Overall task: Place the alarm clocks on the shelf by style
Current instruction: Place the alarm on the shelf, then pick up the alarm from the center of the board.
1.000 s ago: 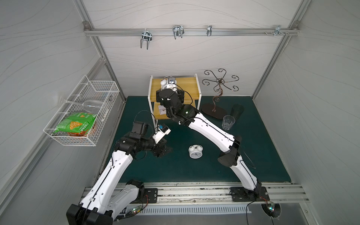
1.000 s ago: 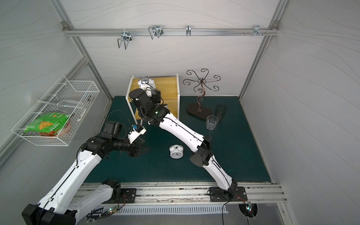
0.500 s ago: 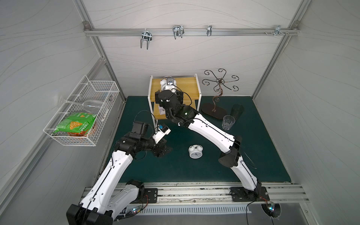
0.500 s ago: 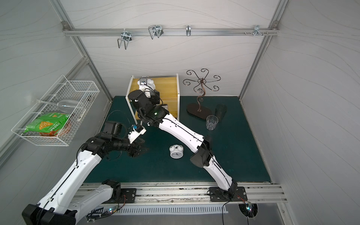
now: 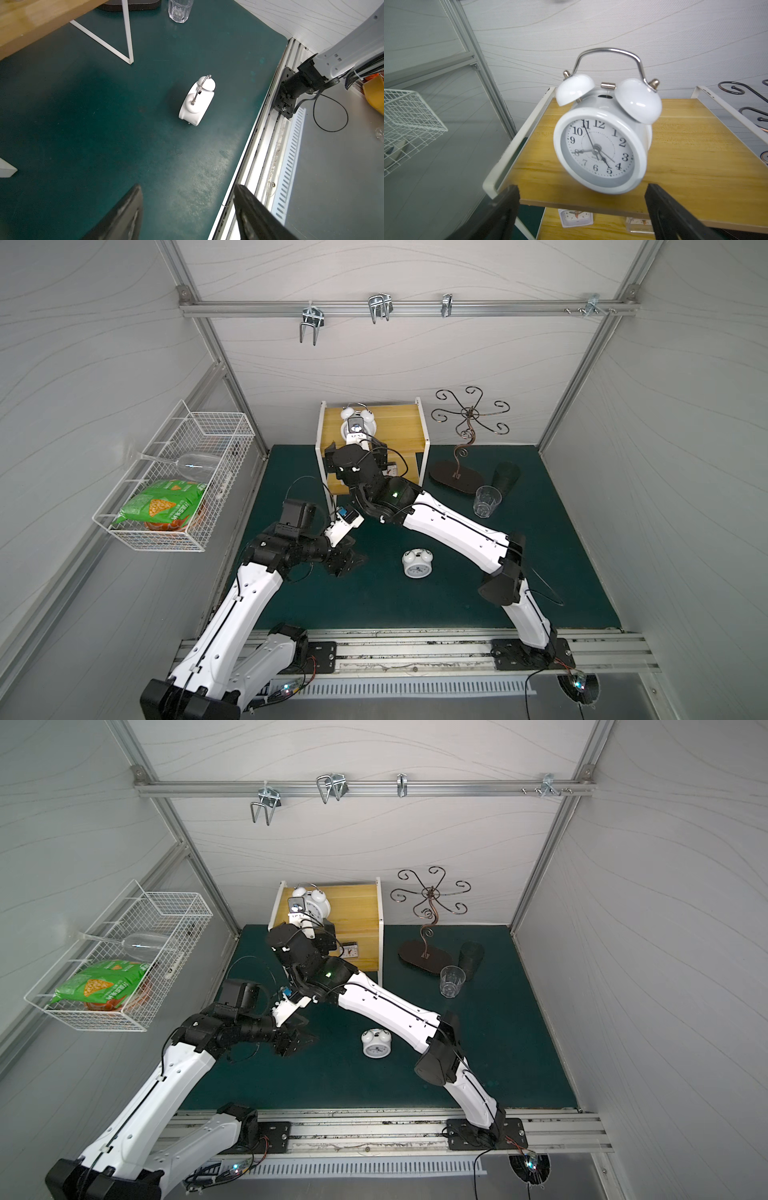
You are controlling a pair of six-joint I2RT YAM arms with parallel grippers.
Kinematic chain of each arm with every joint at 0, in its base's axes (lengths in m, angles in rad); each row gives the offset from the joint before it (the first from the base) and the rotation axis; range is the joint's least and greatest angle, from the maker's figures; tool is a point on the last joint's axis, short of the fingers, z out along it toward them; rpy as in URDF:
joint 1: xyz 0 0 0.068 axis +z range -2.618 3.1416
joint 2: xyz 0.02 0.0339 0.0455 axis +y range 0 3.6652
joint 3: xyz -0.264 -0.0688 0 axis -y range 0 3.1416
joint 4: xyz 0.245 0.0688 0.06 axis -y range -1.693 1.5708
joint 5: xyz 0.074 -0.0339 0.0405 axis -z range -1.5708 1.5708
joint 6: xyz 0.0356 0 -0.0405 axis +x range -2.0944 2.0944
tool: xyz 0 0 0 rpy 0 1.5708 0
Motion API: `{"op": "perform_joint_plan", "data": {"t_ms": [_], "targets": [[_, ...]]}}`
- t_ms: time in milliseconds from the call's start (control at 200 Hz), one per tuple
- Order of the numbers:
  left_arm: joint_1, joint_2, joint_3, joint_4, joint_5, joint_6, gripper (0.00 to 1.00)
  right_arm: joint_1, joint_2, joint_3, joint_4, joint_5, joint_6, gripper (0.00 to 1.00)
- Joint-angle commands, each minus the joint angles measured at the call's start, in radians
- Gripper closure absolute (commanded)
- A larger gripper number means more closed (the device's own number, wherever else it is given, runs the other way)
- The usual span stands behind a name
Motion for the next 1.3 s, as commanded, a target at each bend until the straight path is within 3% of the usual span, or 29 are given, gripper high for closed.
{"op": "perform_joint_plan", "data": {"t_ms": [0,125,605,750,1030,1295], "targets": [[0.001,-0.017,0.007,0.032,0.023,0.009,0.28,0.011,-0.105,-0.051,0.023,0.02,-0.01,0.01],[0.001,-0.016,0.009,0.027,0.026,0.013,0.28,0.015,-0.216,-0.178,-0.024,0.003,0.02,0.01],[0.001,0.001,0.009,0.06,0.023,-0.014,0.27,0.005,-0.797,-0.944,-0.102,-0.191,0.206,0.01],[0.001,0.007,0.002,0.082,0.002,-0.03,0.27,0.025,-0.93,-1.153,-0.073,-0.19,0.28,0.01],[0.001,0.015,-0.017,0.09,0.001,-0.032,0.27,0.121,-1.045,-1.429,0.019,-0.154,0.383,0.01],[-0.001,0.012,-0.027,0.085,0.021,-0.026,0.26,0.282,-1.019,-1.569,0.052,0.012,0.516,0.01]]}}
